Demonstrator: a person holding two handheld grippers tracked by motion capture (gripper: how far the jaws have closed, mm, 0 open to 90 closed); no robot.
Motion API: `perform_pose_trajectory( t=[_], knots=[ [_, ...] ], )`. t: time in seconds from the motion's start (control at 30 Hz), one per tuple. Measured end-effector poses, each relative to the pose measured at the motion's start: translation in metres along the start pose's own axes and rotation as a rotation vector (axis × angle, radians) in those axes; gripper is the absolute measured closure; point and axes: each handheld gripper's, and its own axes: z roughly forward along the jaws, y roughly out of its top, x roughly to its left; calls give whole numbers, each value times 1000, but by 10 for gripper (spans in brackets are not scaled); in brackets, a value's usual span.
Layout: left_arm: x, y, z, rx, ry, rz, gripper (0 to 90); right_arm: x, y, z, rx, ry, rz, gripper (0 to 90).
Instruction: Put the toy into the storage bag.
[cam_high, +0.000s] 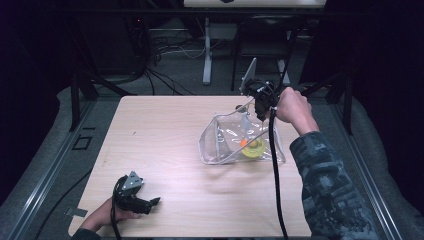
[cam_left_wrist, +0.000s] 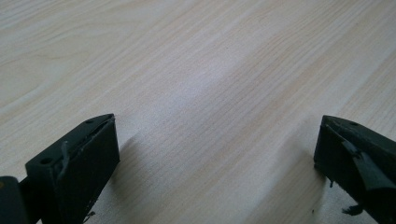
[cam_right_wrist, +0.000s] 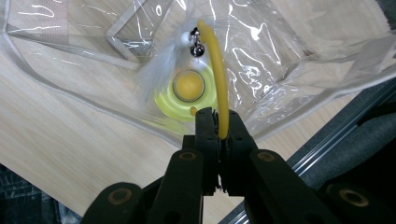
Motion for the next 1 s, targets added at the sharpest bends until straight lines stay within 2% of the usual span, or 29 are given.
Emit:
perform_pose_trajectory(
  t=[0.2,0.4,0.6,0.67,0.83,1.0],
  knots=[
    [0,0,0,0,0,0,0,-3,-5,3,-4,-9,24,872],
    [0,0,0,0,0,0,0,-4,-9,5,11,-36,26,870],
    [0,0,0,0,0,0,0,-6,-14,5,-4,-30,42,870],
    [0,0,0,0,0,0,0,-5,-15,4,7,-30,35,871],
    [0,0,0,0,0,0,0,-3,-18,2,-8,-29,35,860],
    [0,0,0,0,0,0,0,0,-27,-5,-54,-24,38,838]
  ],
)
